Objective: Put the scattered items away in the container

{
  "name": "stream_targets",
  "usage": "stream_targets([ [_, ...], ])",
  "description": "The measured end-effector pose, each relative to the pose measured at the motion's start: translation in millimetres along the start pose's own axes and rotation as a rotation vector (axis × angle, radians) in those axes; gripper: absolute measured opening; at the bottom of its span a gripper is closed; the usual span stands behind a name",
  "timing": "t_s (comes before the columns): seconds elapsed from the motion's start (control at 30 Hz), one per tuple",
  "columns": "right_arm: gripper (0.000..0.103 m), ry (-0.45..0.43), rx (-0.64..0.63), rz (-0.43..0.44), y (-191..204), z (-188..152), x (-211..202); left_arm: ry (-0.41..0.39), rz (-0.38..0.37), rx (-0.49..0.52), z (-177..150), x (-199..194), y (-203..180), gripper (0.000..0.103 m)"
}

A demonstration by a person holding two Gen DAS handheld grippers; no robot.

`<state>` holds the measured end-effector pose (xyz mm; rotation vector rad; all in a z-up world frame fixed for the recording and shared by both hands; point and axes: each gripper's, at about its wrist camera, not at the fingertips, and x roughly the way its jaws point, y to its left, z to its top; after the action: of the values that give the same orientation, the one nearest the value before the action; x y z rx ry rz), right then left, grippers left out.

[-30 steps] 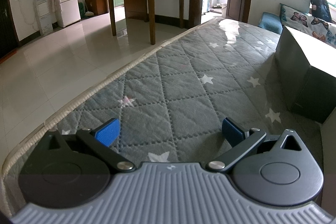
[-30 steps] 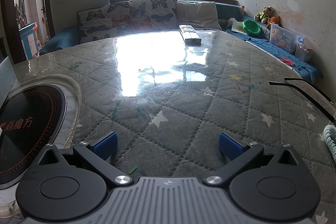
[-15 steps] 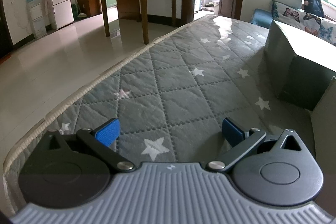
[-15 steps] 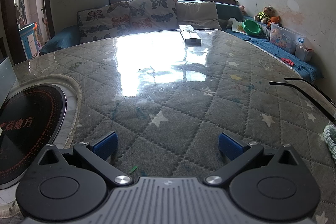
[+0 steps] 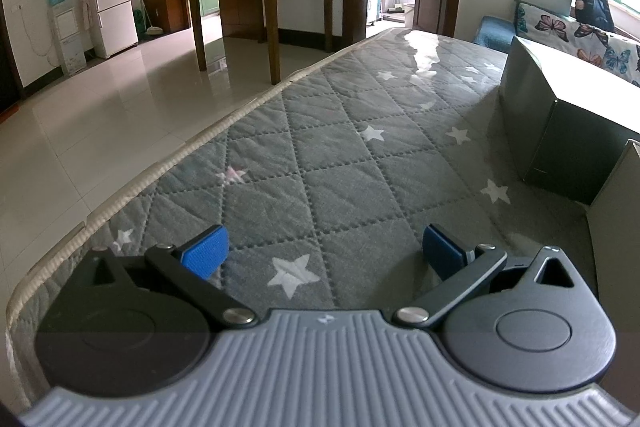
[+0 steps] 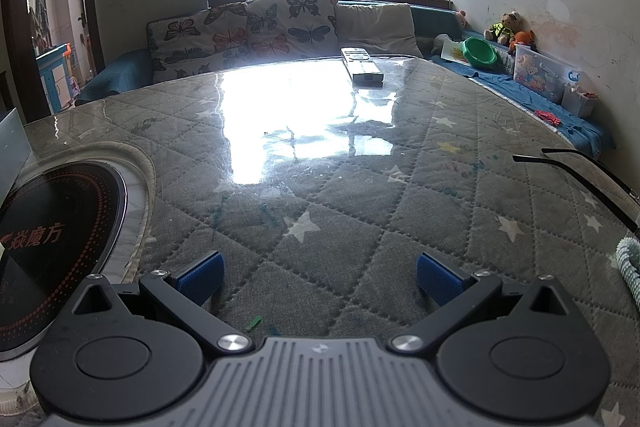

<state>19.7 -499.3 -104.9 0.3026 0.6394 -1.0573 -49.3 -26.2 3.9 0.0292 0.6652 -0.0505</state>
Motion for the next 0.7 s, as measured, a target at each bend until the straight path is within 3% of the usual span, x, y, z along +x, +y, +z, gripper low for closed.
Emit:
stream_targets([
  [0.7,0.103,0.001,-0.001,-0.001,-0.5,0.3,0.1,0.001,0.0,0.0,1.8,4.4,3.0,0.103],
])
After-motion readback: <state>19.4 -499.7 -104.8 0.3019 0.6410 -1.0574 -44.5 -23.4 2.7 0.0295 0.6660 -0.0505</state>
